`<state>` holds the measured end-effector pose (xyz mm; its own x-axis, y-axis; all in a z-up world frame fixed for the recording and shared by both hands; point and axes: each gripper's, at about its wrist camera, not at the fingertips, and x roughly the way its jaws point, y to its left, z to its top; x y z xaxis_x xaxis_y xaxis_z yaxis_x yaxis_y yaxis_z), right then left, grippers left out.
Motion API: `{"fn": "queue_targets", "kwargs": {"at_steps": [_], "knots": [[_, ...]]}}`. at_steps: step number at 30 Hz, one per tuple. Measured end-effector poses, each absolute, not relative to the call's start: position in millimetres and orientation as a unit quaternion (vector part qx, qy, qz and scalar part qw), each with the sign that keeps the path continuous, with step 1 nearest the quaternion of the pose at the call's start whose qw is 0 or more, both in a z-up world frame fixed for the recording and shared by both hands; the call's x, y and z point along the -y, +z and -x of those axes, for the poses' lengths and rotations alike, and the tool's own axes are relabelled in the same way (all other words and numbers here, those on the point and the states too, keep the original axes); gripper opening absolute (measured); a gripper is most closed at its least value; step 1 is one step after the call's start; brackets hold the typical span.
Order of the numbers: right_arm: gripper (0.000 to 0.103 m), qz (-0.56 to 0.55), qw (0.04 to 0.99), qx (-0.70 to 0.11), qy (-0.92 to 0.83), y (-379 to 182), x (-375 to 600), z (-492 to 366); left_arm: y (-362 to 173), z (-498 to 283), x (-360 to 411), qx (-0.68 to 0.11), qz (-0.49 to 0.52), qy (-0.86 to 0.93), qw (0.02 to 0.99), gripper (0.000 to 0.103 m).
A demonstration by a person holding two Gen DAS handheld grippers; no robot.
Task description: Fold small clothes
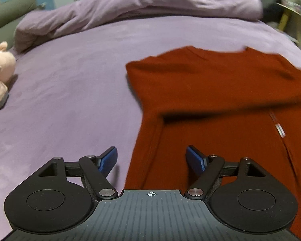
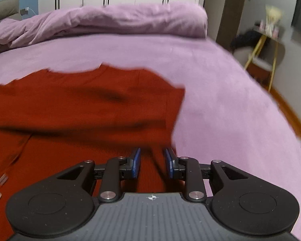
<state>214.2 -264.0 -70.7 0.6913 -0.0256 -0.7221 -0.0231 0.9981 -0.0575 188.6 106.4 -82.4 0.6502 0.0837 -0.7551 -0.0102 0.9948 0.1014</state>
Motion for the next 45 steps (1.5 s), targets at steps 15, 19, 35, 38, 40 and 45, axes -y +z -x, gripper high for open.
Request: {"fn": "queue_targets", "kwargs": {"at_steps": [15, 19, 35, 38, 40, 45], "knots": [[0.047, -0.091, 0.882, -0.462, 0.009, -65.8, 323.7, -36.9, -96.7, -50.5, -141.3, -0.497, 0.132, -0.024, 0.857, 0.065], [0.023, -0.143, 0.865, -0.48, 0.021, -71.2, 331.7, -38.2, -95.1, -49.4, -148.6, -0.51, 0.164, -0.045, 0.843, 0.048], [0.005, -0.345, 0.806, -0.472, 0.089, -78.0, 361.1, -53.0, -53.6, -69.2, -176.8, -0.425, 0.273, -0.074, 0.86, 0.008], [0.004, -0.351, 0.823, -0.435, 0.099, -62.0, 358.5, -77.1, -34.0, -96.1, -179.0, -0.378, 0.284, -0.057, 0.879, 0.008], [0.004, -0.321, 0.851, -0.405, 0.094, -48.1, 349.3, -97.0, -27.7, -115.2, -174.5, -0.355, 0.268, -0.035, 0.895, 0.008], [0.005, -0.196, 0.916, -0.345, 0.055, -32.9, 313.8, -144.8, -36.6, -160.7, -156.9, -0.346, 0.217, 0.02, 0.912, 0.01]]}}
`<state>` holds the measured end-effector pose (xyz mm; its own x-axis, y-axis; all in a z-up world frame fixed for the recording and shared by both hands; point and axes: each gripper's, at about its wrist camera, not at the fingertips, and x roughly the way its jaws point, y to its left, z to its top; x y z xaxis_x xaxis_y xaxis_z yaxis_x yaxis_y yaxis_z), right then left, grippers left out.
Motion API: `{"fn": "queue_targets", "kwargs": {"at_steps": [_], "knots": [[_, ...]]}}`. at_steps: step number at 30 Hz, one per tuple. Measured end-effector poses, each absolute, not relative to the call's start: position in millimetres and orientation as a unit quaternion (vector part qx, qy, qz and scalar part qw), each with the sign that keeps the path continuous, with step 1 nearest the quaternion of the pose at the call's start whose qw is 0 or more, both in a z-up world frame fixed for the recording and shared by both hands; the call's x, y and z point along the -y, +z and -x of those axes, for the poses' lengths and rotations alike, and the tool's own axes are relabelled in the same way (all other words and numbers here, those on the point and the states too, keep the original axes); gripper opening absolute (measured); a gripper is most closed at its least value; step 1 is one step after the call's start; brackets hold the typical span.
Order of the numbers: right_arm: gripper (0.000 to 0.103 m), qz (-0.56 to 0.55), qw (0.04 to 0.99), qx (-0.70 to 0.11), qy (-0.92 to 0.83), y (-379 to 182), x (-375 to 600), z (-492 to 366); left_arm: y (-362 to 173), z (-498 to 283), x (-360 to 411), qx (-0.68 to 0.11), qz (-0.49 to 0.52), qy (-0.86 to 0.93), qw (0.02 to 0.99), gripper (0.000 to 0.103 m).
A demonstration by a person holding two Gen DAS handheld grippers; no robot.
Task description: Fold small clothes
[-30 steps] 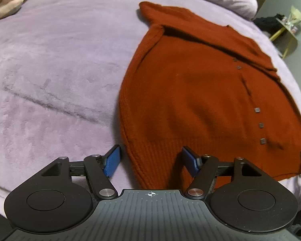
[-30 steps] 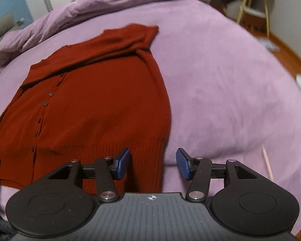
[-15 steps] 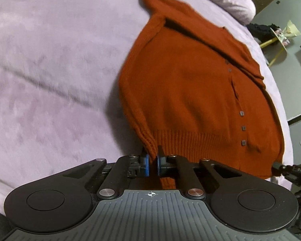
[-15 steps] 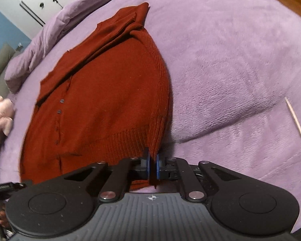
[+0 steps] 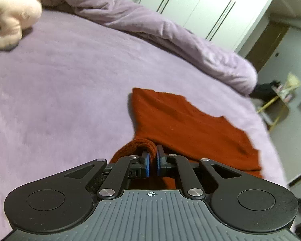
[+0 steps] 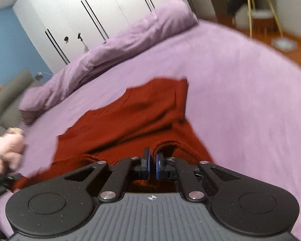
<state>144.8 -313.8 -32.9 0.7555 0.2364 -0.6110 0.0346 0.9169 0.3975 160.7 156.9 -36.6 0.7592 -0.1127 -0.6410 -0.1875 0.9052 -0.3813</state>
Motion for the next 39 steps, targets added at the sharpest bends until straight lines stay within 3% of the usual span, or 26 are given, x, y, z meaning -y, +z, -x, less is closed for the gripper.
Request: {"fn": "queue_targets", "kwargs": {"at_steps": [3, 5, 6, 7, 8, 12, 17, 18, 19, 20, 22, 32, 35, 39], "knots": [[0.011, -0.11, 0.937, -0.332, 0.013, -33.7, 295.3, -164.2, -44.1, -170.1, -152.0, -0.354, 0.187, 0.033, 0.916, 0.022], [0.014, -0.039, 0.951, -0.308, -0.01, -34.3, 286.4, -164.2, -47.3, -167.9, -151.6, -0.347, 0.162, 0.04, 0.923, 0.035], [0.021, -0.012, 0.953, -0.303, -0.002, -36.8, 283.9, -164.9, -49.3, -168.6, -154.7, -0.346, 0.149, 0.036, 0.925, 0.042], [0.031, 0.001, 0.951, -0.308, 0.016, -39.9, 283.6, -166.5, -52.0, -168.5, -156.9, -0.35, 0.138, 0.026, 0.926, 0.044], [0.033, 0.008, 0.947, -0.318, 0.035, -43.9, 284.9, -168.5, -55.6, -169.8, -159.1, -0.357, 0.13, 0.014, 0.925, 0.045], [0.037, 0.049, 0.934, -0.347, 0.063, -62.8, 283.4, -183.0, -72.4, -180.3, -160.8, -0.394, 0.098, -0.006, 0.914, 0.048], [0.032, 0.046, 0.921, -0.379, 0.075, -81.8, 282.9, -198.1, -88.8, -198.2, -161.5, -0.42, 0.102, -0.011, 0.902, 0.044], [0.02, 0.04, 0.921, -0.379, 0.08, -82.8, 283.1, -200.0, -89.5, -199.8, -161.2, -0.422, 0.109, -0.019, 0.9, 0.038], [0.014, 0.039, 0.921, -0.379, 0.084, -83.1, 282.9, -198.4, -89.4, -201.2, -161.2, -0.422, 0.115, -0.029, 0.899, 0.026], [0.008, 0.04, 0.92, -0.379, 0.087, -83.3, 281.9, -199.0, -88.6, -202.2, -159.1, -0.421, 0.117, -0.038, 0.899, 0.021], [0.006, 0.039, 0.924, -0.37, 0.092, -82.6, 281.0, -196.9, -87.1, -201.1, -153.6, -0.415, 0.102, -0.051, 0.903, 0.011], [0.005, -0.029, 0.937, -0.326, 0.123, -64.1, 296.1, -181.3, -80.5, -198.7, -134.8, -0.399, 0.069, -0.098, 0.909, 0.011], [0.007, -0.001, 0.93, -0.353, 0.106, -72.1, 293.2, -189.3, -92.3, -210.2, -136.2, -0.425, 0.075, -0.087, 0.898, 0.028], [0.009, 0.006, 0.921, -0.377, 0.098, -80.5, 291.9, -197.2, -94.7, -214.6, -138.8, -0.431, 0.085, -0.101, 0.892, 0.029]]}}
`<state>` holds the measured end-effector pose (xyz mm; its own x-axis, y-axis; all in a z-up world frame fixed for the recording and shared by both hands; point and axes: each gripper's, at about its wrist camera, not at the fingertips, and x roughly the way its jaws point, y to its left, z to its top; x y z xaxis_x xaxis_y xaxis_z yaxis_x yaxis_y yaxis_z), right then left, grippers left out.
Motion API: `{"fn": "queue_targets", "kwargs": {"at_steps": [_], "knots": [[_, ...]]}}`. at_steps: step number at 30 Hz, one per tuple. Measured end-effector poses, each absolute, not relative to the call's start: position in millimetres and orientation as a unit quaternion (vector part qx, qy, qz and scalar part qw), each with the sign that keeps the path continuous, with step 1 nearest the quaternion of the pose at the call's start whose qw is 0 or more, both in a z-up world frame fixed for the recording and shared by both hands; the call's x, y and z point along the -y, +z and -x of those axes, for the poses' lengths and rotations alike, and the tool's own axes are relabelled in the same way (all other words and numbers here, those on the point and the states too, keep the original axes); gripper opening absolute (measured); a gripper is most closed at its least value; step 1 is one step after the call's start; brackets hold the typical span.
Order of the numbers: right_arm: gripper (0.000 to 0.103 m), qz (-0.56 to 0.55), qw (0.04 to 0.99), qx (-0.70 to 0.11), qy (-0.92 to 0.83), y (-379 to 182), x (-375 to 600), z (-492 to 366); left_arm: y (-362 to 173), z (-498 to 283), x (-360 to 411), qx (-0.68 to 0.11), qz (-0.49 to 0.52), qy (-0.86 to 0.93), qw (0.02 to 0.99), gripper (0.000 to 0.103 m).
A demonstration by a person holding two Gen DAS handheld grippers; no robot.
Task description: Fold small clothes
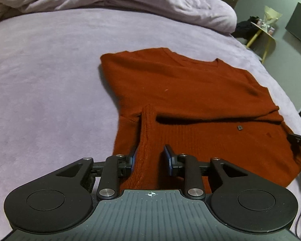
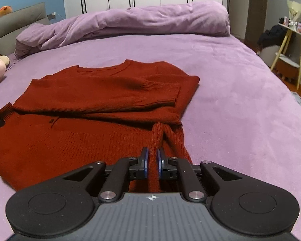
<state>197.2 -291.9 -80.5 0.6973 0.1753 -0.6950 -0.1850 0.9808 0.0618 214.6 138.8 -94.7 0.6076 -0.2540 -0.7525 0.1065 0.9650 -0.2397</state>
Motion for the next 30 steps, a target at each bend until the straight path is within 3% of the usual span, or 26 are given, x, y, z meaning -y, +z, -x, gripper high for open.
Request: {"fn": "queue_targets", "kwargs": {"at_steps": [2, 3, 9, 13, 16, 20, 23, 24, 25, 26, 29, 30], "knots": [[0.009, 0.012, 0.921, -0.375, 0.101, -82.1, 290.3, -198.8, -96.3, -217.7, -137.3, -0.435, 0.079, -0.103, 0.891, 0.022], [0.008, 0.019, 0.92, -0.377, 0.101, -83.2, 288.1, -200.0, -96.0, -218.4, -136.8, -0.434, 0.08, -0.105, 0.891, 0.007], [0.005, 0.008, 0.941, -0.308, 0.142, -49.9, 288.2, -192.1, -42.6, -207.4, -153.5, -0.337, 0.16, -0.179, 0.91, 0.006], [0.005, -0.034, 0.96, -0.253, 0.114, -24.6, 301.9, -213.2, -26.3, -233.3, -166.9, -0.294, 0.151, -0.124, 0.936, 0.007], [0.005, -0.019, 0.966, -0.252, 0.061, -31.3, 295.6, -244.5, -49.3, -267.4, -174.6, -0.318, 0.171, -0.059, 0.931, 0.007], [0.005, -0.02, 0.95, -0.308, 0.04, -63.2, 289.6, -287.0, -95.3, -298.3, -163.9, -0.399, 0.154, -0.024, 0.904, 0.008], [0.008, -0.018, 0.936, -0.35, 0.041, -79.2, 289.6, -301.1, -105.6, -293.8, -165.4, -0.41, 0.171, -0.049, 0.895, 0.031], [0.018, -0.022, 0.933, -0.356, 0.046, -80.2, 290.8, -300.1, -106.2, -291.4, -168.6, -0.408, 0.181, -0.064, 0.892, 0.044], [0.033, -0.03, 0.931, -0.359, 0.058, -80.7, 292.2, -295.4, -106.1, -287.5, -172.2, -0.405, 0.189, -0.075, 0.891, 0.05], [0.036, -0.036, 0.93, -0.357, 0.072, -81.2, 294.1, -292.4, -106.3, -286.5, -174.6, -0.404, 0.192, -0.082, 0.891, 0.05], [0.028, -0.012, 0.931, -0.356, 0.085, -85.9, 288.6, -290.6, -108.7, -288.0, -174.2, -0.41, 0.178, -0.077, 0.891, 0.029], [0.014, 0.007, 0.932, -0.354, 0.079, -87.4, 284.3, -289.4, -109.1, -287.7, -172.3, -0.413, 0.167, -0.072, 0.892, 0.007]]}}
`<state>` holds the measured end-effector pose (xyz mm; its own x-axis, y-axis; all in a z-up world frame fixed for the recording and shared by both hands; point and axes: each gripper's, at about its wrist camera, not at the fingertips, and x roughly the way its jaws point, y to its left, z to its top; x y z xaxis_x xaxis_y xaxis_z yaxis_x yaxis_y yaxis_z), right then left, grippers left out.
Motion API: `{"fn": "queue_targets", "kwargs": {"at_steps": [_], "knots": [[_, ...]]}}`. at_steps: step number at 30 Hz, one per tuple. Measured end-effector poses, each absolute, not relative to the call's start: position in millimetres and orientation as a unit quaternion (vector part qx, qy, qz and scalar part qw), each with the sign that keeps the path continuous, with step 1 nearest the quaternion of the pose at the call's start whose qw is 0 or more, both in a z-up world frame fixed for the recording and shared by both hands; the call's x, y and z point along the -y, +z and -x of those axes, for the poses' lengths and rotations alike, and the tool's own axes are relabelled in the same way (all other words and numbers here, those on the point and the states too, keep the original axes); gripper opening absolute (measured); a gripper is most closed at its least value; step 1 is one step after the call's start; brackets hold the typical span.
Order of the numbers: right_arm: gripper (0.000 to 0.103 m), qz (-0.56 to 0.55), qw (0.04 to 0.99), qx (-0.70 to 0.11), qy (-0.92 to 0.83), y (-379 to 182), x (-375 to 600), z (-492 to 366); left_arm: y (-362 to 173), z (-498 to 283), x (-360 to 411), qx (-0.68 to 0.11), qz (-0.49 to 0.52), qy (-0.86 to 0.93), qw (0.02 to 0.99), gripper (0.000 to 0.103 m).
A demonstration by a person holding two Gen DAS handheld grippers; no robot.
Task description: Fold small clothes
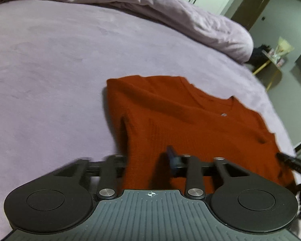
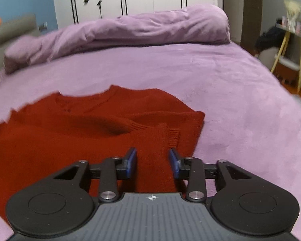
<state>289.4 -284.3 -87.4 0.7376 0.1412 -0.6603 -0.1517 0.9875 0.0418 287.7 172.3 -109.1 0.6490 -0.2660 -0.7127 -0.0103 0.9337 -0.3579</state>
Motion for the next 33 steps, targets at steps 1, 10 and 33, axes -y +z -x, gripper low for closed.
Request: {"fn": "queue_targets", "kwargs": {"at_steps": [1, 10, 33], "knots": [[0.007, 0.019, 0.933, -0.35, 0.076, -86.7, 281.5, -289.4, -107.4, -287.2, -170.0, -0.413, 0.159, -0.069, 0.894, 0.006], [0.004, 0.093, 0.968, -0.233, 0.013, -35.5, 258.3, -283.0, -27.5, -290.3, -154.8, -0.263, 0.1, -0.024, 0.959, 0.006], [0.001, -0.012, 0.94, -0.295, 0.173, -82.3, 165.6, -346.7, -101.0, -352.7, -84.7, -0.31, 0.085, -0.008, 0.947, 0.056]]}}
